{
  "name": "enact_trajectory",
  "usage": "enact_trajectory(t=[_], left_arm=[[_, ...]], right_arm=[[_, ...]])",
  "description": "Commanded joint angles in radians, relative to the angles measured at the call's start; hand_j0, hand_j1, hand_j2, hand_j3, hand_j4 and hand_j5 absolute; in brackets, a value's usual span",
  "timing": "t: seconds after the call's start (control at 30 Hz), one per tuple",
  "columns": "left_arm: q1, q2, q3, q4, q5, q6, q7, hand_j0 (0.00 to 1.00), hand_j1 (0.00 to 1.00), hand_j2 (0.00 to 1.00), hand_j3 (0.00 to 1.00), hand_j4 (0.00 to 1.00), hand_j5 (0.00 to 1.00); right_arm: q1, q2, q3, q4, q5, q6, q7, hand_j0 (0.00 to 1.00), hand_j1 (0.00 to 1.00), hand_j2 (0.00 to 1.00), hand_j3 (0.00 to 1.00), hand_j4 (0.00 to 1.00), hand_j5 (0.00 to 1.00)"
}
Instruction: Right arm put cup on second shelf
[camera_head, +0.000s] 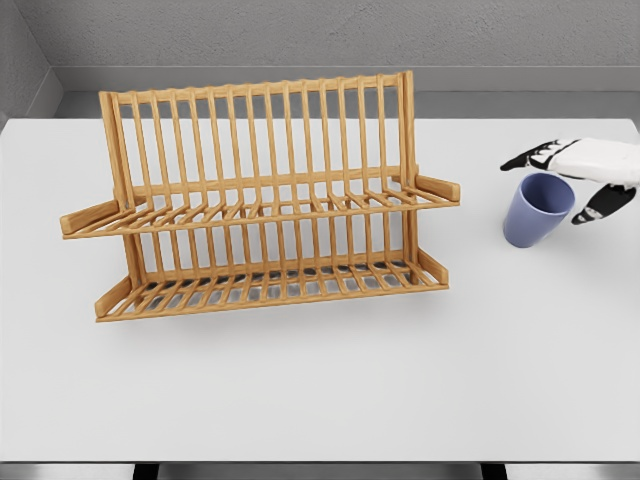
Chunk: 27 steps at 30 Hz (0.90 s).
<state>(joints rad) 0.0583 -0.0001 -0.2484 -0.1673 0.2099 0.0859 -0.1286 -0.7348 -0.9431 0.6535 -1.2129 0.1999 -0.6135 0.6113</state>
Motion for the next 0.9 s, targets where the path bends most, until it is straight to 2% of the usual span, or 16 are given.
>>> enact_trajectory(t=[0.0,0.37,0.47,0.5,0.87], left_arm=[[0.0,0.0,0.0,0.0,0.0,0.0,0.0,1.0,1.0,1.0,1.0,1.0,1.0],[0.0,0.0,0.0,0.0,0.0,0.0,0.0,1.0,1.0,1.0,1.0,1.0,1.0],[0.0,0.0,0.0,0.0,0.0,0.0,0.0,1.0,1.0,1.0,1.0,1.0,1.0],[0.0,0.0,0.0,0.0,0.0,0.0,0.0,1.0,1.0,1.0,1.0,1.0,1.0],[0.0,0.0,0.0,0.0,0.0,0.0,0.0,1.0,1.0,1.0,1.0,1.0,1.0]], right_arm=[[0.0,0.007,0.015,0.016,-0.002,0.003,0.0,1.0,1.0,1.0,1.0,1.0,1.0],[-0.008,0.036,0.021,0.065,-0.002,0.003,0.0,1.0,1.0,1.0,1.0,1.0,1.0],[-0.008,0.038,0.02,0.064,-0.002,0.003,0.0,0.78,0.78,0.78,0.78,0.78,0.78],[-0.008,0.038,0.02,0.064,-0.002,0.003,0.0,0.74,0.74,0.74,0.74,0.74,0.74],[-0.015,0.035,0.012,0.053,-0.004,0.003,0.0,0.67,0.67,0.67,0.67,0.67,0.67]])
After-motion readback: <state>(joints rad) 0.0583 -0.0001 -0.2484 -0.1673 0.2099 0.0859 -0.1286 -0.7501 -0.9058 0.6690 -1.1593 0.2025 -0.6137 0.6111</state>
